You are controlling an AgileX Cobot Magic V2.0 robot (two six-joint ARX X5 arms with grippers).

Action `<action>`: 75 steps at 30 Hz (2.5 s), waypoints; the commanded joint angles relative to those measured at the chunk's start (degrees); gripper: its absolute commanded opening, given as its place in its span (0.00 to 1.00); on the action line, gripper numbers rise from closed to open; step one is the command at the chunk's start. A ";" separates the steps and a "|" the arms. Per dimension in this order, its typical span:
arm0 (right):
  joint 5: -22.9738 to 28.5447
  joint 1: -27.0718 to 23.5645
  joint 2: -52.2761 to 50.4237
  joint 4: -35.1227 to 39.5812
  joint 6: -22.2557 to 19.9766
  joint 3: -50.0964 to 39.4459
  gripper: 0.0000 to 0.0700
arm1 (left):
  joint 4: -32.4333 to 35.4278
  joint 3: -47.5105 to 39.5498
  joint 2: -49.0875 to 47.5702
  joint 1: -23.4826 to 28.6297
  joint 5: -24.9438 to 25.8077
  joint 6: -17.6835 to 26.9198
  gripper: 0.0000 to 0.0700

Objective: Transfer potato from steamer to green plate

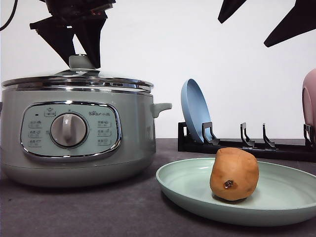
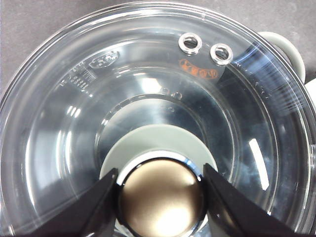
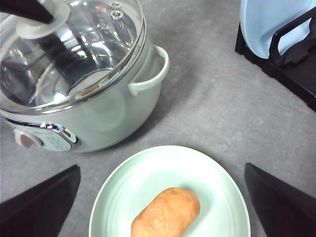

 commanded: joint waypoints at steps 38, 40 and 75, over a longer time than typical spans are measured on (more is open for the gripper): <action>0.07 0.28 0.35 0.27 -1.29 0.92 0.97 | 1.37 2.62 -1.52 -0.63 -0.02 -0.33 0.74; 0.00 0.28 0.35 0.27 -1.29 0.92 0.97 | 1.18 2.74 -3.18 -0.63 -0.01 -0.35 0.74; -15.66 0.31 0.35 -13.47 -0.91 0.92 0.00 | -10.90 2.84 -21.99 -0.90 7.67 -0.31 0.00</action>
